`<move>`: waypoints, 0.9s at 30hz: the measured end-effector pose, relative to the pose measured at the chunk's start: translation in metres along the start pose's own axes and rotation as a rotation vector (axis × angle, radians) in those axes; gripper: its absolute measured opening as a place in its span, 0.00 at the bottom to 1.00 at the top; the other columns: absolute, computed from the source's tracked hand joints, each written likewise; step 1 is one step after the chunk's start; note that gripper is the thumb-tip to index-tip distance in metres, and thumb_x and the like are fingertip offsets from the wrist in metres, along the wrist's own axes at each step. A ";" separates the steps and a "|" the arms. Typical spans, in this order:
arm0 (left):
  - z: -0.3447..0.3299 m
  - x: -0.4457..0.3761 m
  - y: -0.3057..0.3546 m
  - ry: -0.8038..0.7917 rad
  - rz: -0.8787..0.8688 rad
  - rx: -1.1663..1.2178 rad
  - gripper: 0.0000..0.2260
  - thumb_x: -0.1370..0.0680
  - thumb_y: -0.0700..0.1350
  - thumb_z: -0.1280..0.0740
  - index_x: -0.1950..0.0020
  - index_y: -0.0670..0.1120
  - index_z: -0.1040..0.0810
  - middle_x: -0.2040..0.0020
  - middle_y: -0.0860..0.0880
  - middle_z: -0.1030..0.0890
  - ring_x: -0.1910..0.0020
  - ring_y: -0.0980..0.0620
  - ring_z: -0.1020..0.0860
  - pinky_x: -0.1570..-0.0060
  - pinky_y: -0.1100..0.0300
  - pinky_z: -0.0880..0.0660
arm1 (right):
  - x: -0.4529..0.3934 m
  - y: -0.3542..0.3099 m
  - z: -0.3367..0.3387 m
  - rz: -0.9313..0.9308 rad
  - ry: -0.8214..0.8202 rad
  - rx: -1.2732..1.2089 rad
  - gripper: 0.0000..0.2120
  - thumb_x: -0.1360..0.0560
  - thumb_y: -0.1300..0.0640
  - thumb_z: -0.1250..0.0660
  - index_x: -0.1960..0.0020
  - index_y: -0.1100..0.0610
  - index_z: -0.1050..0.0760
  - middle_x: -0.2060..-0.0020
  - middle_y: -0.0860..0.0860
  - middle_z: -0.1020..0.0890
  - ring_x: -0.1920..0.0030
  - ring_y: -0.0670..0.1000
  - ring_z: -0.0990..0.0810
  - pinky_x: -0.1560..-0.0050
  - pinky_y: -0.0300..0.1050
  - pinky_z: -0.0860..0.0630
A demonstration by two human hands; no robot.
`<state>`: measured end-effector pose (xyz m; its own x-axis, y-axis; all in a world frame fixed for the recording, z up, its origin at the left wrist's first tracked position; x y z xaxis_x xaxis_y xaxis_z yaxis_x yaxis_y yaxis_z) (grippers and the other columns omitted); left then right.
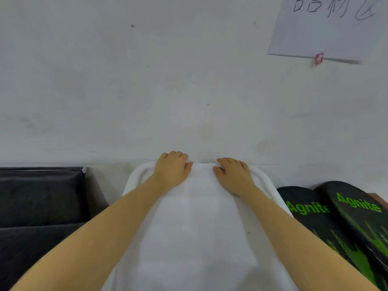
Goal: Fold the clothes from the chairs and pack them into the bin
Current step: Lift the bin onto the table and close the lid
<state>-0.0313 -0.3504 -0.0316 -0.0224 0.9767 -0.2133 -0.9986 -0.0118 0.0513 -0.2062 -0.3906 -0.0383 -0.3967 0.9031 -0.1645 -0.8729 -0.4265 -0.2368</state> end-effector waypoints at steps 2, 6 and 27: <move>-0.009 -0.018 -0.003 -0.039 0.061 0.044 0.21 0.19 0.54 0.53 0.43 0.45 0.24 0.44 0.46 0.21 0.43 0.45 0.25 0.47 0.55 0.34 | -0.004 0.003 -0.005 0.010 0.016 0.015 0.20 0.19 0.48 0.48 0.29 0.50 0.34 0.30 0.47 0.30 0.29 0.48 0.37 0.30 0.43 0.50; -0.018 -0.035 -0.002 -0.239 0.022 0.110 0.21 0.18 0.54 0.54 0.41 0.49 0.24 0.43 0.45 0.22 0.44 0.44 0.25 0.47 0.54 0.32 | -0.004 0.003 -0.006 0.027 0.046 0.029 0.19 0.19 0.48 0.48 0.30 0.50 0.33 0.33 0.46 0.29 0.31 0.48 0.35 0.31 0.44 0.50; 0.000 -0.014 0.012 0.167 -0.152 0.091 0.22 0.28 0.57 0.48 0.56 0.46 0.18 0.63 0.48 0.18 0.65 0.44 0.20 0.66 0.60 0.31 | -0.009 -0.004 -0.005 0.110 0.166 -0.074 0.11 0.22 0.50 0.46 0.46 0.52 0.28 0.52 0.45 0.20 0.45 0.49 0.24 0.44 0.42 0.42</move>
<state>-0.0428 -0.3644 -0.0277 0.1126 0.9168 -0.3831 -0.9829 0.1592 0.0921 -0.1979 -0.3975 -0.0402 -0.4310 0.8326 -0.3478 -0.8009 -0.5306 -0.2777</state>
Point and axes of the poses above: each hand's wrist, its own x-axis away from the middle knuckle, its own z-axis out of the back of the hand, y = z × x, the point moved 6 cm from there along -x, towards the middle knuckle
